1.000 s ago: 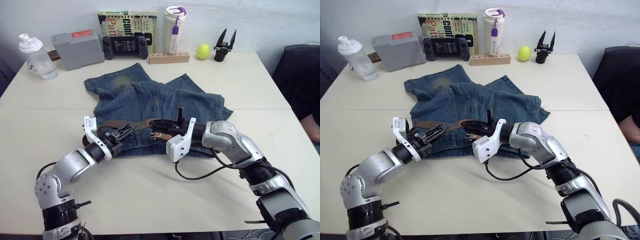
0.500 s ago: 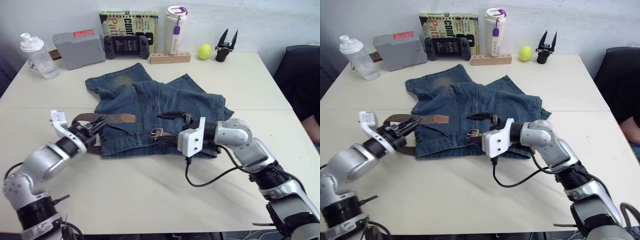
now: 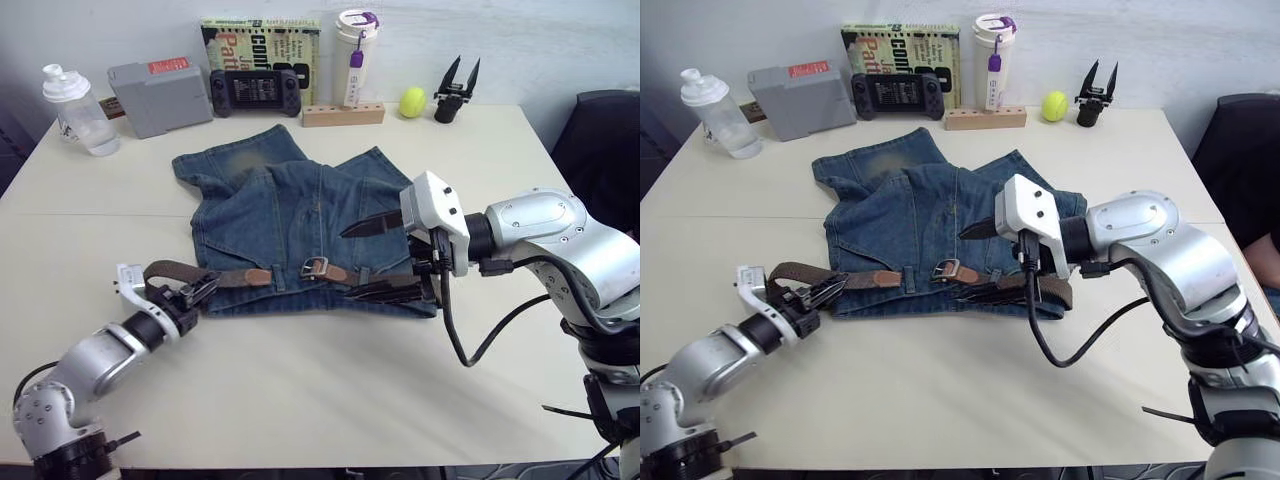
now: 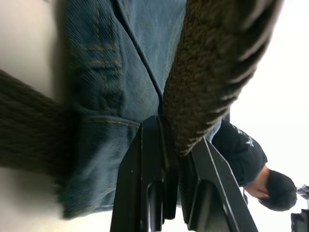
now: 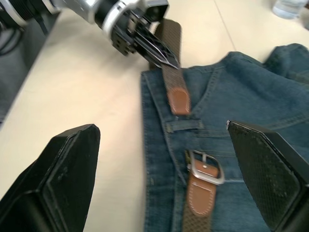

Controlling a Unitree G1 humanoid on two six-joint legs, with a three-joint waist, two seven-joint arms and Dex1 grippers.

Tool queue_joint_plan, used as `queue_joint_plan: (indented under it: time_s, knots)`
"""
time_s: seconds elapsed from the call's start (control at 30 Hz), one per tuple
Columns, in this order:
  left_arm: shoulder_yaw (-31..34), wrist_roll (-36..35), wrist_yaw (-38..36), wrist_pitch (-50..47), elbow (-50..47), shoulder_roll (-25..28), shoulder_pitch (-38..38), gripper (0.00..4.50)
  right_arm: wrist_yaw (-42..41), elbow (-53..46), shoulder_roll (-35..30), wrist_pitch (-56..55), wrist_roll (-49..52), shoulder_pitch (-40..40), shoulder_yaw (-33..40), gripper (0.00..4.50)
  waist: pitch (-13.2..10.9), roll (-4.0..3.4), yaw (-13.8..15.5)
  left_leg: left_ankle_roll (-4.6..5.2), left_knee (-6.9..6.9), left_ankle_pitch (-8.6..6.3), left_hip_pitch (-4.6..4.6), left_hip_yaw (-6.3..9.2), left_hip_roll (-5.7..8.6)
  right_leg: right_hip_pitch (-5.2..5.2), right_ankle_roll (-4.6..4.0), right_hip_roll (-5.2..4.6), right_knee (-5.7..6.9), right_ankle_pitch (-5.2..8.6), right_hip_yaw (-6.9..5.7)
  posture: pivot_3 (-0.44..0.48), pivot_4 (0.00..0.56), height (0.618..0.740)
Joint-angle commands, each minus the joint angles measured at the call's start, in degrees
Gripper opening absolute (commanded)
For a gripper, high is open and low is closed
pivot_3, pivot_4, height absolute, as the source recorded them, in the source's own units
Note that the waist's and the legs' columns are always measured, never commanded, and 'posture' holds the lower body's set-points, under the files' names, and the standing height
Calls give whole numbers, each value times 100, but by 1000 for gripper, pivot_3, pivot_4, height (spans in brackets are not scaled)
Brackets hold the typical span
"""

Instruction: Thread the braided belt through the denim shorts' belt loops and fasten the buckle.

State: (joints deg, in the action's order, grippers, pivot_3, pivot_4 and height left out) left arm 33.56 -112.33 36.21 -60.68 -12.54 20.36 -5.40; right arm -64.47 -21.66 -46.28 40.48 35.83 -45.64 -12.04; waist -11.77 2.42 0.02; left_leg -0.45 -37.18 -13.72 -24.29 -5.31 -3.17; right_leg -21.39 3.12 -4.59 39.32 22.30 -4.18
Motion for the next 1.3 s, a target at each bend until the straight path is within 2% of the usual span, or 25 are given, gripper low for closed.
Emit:
queue_joint_plan:
  time_s: [0.03,0.23,0.57,0.87,0.97,1.17,1.3]
  knots:
    - [-170,-67,462,427,-429,-141,166,0,-4,-154,-29,101,135,-166,338,4467,0,0,-11,0,1,0,0,0,0,2,1,0,-5,-1,0,0,150,693]
    - [-584,-67,722,729,-738,50,228,0,24,-92,-20,89,-11,-214,382,4467,0,0,-8,-15,6,9,0,-3,0,2,2,5,-13,-1,0,0,150,693]
    - [-539,-67,1166,1087,-770,453,-97,0,64,-39,-33,112,-71,-213,400,4467,0,-1,-6,-17,8,10,-1,-2,1,5,4,5,-23,-2,-1,0,150,693]
    - [-1073,-67,1415,1134,-1133,645,71,0,40,63,-20,-13,-312,-219,335,4467,-1,-1,-14,-17,11,10,-2,-4,1,10,4,6,-38,-2,0,0,150,693]
    - [-1245,-67,1420,1113,-1182,953,141,0,36,73,-32,-31,-381,-204,324,4467,-2,-3,-11,-18,12,10,-2,-3,0,10,4,8,-38,-2,-1,0,150,693]
    - [-1170,-67,1393,1166,-1122,1528,169,0,7,73,-42,-17,-442,-167,326,4467,-4,-7,-11,-19,13,10,-2,-4,0,10,4,6,-40,-2,0,0,150,693]
    - [-1277,-67,1506,1275,-1190,1615,-6,0,13,94,-10,-22,-477,-165,313,4467,-6,-10,-5,-20,17,9,-2,-3,0,10,4,6,-44,-2,0,0,150,693]
